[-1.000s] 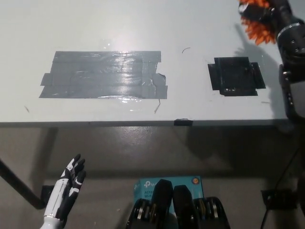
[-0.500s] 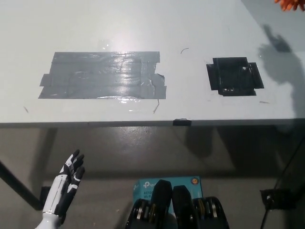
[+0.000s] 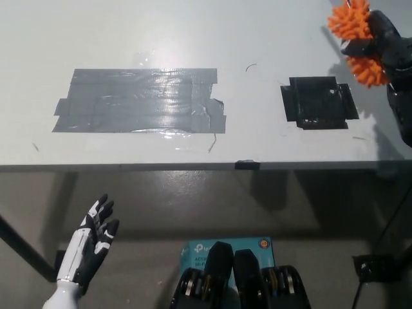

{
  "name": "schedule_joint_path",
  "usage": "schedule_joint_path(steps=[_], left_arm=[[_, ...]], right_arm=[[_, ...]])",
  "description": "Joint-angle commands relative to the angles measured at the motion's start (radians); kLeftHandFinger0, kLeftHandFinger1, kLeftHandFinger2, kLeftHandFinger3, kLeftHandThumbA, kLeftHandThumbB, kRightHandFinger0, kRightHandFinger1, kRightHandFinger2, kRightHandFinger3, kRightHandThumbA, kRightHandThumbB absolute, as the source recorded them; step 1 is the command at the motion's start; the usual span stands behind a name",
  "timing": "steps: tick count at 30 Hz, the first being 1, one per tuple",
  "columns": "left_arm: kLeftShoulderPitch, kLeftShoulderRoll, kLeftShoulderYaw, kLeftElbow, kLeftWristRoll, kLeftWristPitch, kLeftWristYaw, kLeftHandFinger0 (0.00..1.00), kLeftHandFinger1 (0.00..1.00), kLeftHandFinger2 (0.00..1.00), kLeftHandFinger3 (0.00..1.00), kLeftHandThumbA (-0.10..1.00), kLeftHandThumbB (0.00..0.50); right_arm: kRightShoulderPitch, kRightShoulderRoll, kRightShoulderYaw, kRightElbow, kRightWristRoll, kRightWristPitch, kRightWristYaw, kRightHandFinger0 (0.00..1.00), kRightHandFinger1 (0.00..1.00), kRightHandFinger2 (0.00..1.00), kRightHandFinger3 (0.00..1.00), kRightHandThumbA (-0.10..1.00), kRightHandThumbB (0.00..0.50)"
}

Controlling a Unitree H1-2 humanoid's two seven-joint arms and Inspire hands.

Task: A person hands an oraange duster to the robot and the robot grabs it with its right hand and places it on the black marked spot infron tof it on the desk

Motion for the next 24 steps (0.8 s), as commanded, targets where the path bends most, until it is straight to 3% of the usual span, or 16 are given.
schedule_joint_path(steps=[1,2,3,4,5,6,7,9,12,13,16,20,24], left_arm=[[-0.019,0.020,0.010,-0.034,-0.003,0.005,-0.005,0.95,1.00,1.00,1.00,0.80,0.127],[-0.018,0.021,0.010,-0.032,0.000,0.000,-0.003,0.94,1.00,1.00,1.00,0.80,0.120],[-0.015,0.021,0.010,-0.033,0.002,0.000,-0.002,0.94,1.00,1.00,1.00,0.80,0.114],[-0.012,0.020,0.009,-0.034,0.003,0.002,-0.002,0.94,1.00,1.00,1.00,0.80,0.113],[-0.011,0.021,0.009,-0.035,0.003,0.004,-0.003,0.94,1.00,1.00,1.00,0.80,0.111],[-0.010,0.022,0.009,-0.038,0.001,0.008,-0.006,0.94,1.00,1.00,1.00,0.78,0.107],[-0.009,0.024,0.008,-0.041,-0.002,0.013,-0.010,0.94,1.00,1.00,1.00,0.78,0.107],[-0.009,0.024,0.008,-0.045,0.001,0.025,-0.009,0.95,1.00,1.00,1.00,0.74,0.141],[-0.024,0.026,0.006,-0.039,0.009,0.031,-0.007,0.95,1.00,1.00,1.00,0.69,0.149],[-0.025,0.027,0.004,-0.035,0.014,0.026,-0.007,0.96,1.00,1.00,1.00,0.67,0.157],[-0.023,0.029,0.001,-0.039,0.026,0.028,-0.004,0.99,1.00,1.00,1.00,0.67,0.161],[-0.029,0.031,0.003,-0.038,0.022,0.028,-0.005,0.98,1.00,1.00,1.00,0.67,0.163],[-0.032,0.031,0.007,-0.034,0.007,0.024,-0.009,0.97,1.00,1.00,1.00,0.65,0.165]], right_arm=[[-0.099,-0.032,0.026,0.049,-0.002,-0.124,-0.025,0.18,0.64,0.92,0.93,-0.10,0.223],[-0.103,-0.030,0.025,0.064,0.008,-0.120,-0.010,0.25,0.63,0.89,1.00,-0.10,0.183],[-0.105,-0.028,0.017,0.076,0.026,-0.116,0.013,0.43,0.83,1.00,1.00,-0.10,0.202],[-0.107,-0.026,0.007,0.088,0.044,-0.117,0.033,0.41,0.80,1.00,1.00,-0.10,0.210],[-0.110,-0.032,0.021,0.095,0.041,-0.122,0.071,0.62,1.00,1.00,1.00,-0.03,0.208],[-0.113,-0.039,0.040,0.104,0.031,-0.134,0.104,1.00,1.00,1.00,1.00,0.15,0.258],[-0.115,-0.045,0.056,0.115,0.023,-0.147,0.126,1.00,1.00,1.00,1.00,0.15,0.258],[-0.117,-0.055,0.056,0.118,0.040,-0.168,0.164,1.00,1.00,1.00,1.00,0.37,0.377],[-0.110,-0.070,0.020,0.077,0.101,-0.196,0.216,1.00,1.00,1.00,1.00,0.47,0.438],[-0.104,-0.072,0.017,0.034,0.110,-0.186,0.233,1.00,1.00,1.00,1.00,0.53,0.432],[-0.094,-0.071,0.014,-0.028,0.130,-0.184,0.270,1.00,1.00,1.00,1.00,0.54,0.424],[-0.095,-0.067,0.017,-0.074,0.142,-0.155,0.300,1.00,1.00,1.00,1.00,0.56,0.480],[-0.077,-0.085,0.021,-0.148,0.145,-0.126,0.326,1.00,1.00,1.00,1.00,0.64,0.476]])
